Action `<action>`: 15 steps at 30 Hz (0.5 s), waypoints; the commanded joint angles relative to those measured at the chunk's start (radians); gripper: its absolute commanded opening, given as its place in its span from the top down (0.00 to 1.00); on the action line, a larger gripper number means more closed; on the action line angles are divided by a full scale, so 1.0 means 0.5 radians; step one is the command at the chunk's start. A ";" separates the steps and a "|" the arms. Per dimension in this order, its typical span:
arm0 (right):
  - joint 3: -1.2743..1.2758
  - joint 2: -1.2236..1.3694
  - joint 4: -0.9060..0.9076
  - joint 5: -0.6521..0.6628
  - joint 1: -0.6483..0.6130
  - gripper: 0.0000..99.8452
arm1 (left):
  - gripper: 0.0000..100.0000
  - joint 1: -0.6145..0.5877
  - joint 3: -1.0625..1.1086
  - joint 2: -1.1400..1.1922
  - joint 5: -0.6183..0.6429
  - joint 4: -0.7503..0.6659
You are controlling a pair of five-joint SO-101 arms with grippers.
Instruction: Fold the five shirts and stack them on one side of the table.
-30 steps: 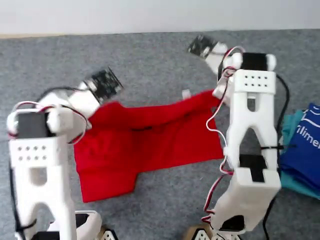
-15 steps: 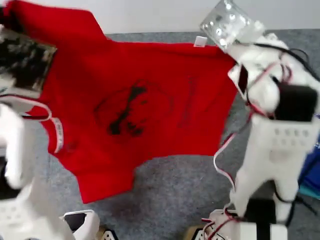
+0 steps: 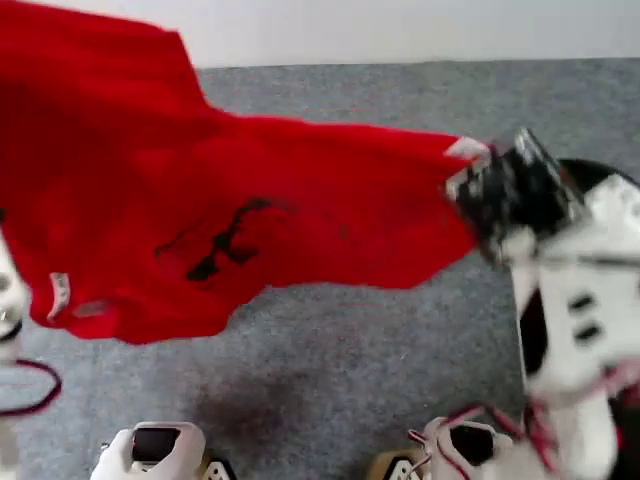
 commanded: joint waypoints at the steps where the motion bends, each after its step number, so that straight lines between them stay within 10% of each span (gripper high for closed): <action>1: -0.077 -0.124 0.078 -0.012 0.035 0.99 | 1.00 0.015 -0.143 0.000 -0.080 0.064; 15: 0.755 -0.557 0.069 -0.021 0.084 0.99 | 1.00 0.018 -0.216 0.018 -0.092 0.528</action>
